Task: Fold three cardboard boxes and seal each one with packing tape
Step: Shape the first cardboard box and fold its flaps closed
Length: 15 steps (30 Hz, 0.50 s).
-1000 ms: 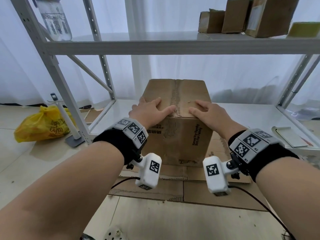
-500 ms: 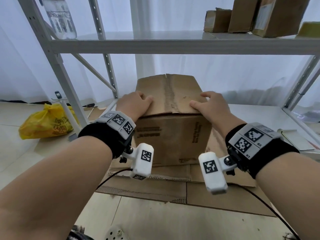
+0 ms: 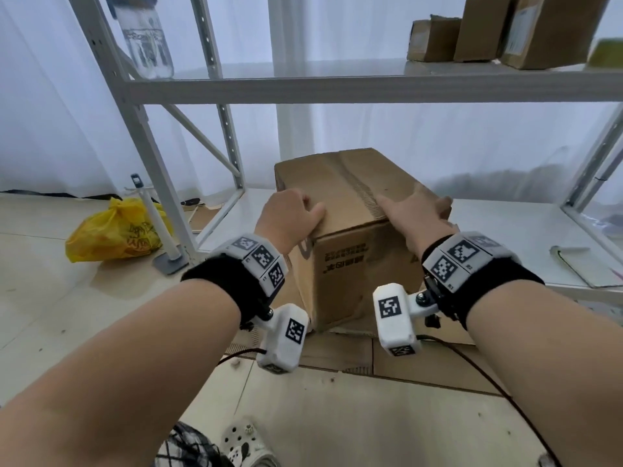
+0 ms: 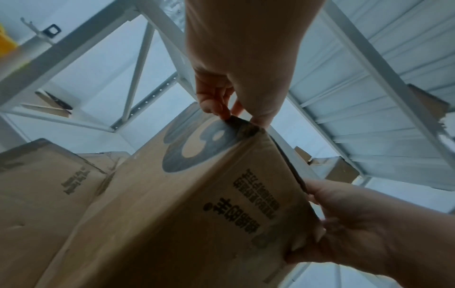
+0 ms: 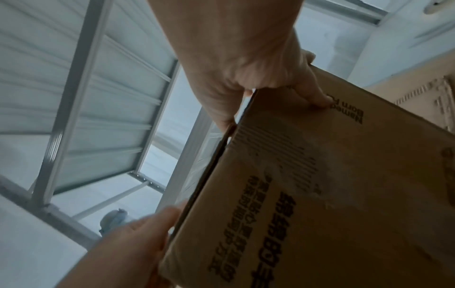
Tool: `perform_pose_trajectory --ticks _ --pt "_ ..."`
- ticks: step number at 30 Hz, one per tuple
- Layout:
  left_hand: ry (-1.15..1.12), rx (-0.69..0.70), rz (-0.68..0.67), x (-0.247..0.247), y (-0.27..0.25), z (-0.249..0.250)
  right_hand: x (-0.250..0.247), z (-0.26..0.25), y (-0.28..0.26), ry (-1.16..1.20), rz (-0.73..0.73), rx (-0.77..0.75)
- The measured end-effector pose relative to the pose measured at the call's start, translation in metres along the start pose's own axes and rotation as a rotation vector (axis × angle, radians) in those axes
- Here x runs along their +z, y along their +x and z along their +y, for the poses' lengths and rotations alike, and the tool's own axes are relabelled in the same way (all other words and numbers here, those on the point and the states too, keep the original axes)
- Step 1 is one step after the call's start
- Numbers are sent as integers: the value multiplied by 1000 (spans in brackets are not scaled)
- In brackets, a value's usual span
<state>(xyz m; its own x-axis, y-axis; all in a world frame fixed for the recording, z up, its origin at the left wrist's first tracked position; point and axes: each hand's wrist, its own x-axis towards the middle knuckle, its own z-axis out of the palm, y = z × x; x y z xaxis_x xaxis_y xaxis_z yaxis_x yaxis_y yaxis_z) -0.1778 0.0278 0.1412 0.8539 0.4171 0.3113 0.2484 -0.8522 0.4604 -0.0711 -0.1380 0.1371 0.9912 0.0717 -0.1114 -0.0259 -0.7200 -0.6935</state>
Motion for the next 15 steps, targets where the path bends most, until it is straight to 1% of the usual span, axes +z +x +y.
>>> perform_pose_trajectory --ticks 2,4,6,8,11,13,15 --pt "-39 44 12 2 -2 12 -1 -4 1 -47 -26 -83" --pt "-63 108 -33 11 -3 31 1 -14 -2 -122 -61 -203" --pt "-44 172 -71 19 -2 49 5 -18 -5 -165 -66 -305" --pt "-17 193 -61 20 8 51 6 -13 -1 -208 -49 -392" --pt "28 159 -76 12 34 26 1 -3 17 -228 3 -438" --pt "120 91 -93 6 51 5 -5 0 26 -188 37 -465" --pt "197 -21 -119 6 68 -10 -9 1 33 -146 66 -483"
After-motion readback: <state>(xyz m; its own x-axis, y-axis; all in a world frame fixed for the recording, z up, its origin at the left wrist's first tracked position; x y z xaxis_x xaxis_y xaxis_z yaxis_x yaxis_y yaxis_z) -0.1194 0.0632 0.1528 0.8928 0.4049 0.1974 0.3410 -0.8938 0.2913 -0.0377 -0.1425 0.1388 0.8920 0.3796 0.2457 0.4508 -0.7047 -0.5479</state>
